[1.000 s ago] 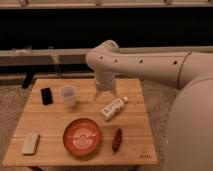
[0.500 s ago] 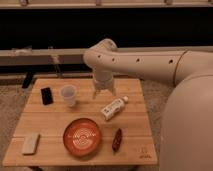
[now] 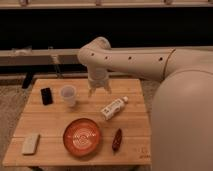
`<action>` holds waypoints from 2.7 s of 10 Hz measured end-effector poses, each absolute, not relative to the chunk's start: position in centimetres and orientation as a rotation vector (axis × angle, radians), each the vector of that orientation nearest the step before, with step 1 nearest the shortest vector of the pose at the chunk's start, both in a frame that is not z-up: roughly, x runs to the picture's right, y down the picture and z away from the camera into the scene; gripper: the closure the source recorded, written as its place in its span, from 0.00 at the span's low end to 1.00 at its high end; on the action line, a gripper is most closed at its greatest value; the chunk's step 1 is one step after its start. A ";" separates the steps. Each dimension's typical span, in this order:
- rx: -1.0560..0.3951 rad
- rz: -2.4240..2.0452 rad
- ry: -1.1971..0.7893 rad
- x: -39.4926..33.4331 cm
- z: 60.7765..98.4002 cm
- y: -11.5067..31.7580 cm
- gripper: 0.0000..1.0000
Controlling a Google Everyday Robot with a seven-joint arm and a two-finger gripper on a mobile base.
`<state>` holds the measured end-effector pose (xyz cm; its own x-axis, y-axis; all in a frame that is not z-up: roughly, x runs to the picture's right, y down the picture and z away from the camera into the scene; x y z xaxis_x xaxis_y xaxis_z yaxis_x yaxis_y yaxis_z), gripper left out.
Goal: Move the arm in a circular motion
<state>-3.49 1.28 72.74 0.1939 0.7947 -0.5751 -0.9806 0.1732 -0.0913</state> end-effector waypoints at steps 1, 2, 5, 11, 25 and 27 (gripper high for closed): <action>-0.500 1.318 0.451 -3.4 72.8 1.4 0.35; -0.498 1.314 0.454 -3.0 72.5 1.6 0.35; -0.500 1.297 0.444 -3.5 72.2 1.7 0.35; -0.510 1.233 0.436 -8.5 71.9 1.7 0.35; -0.518 1.286 0.430 -5.7 66.0 7.5 0.35; -0.519 1.290 0.424 -6.6 65.1 8.4 0.35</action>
<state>-6.58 8.38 65.08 0.2295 0.7894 -0.5694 -0.9733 0.1918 -0.1264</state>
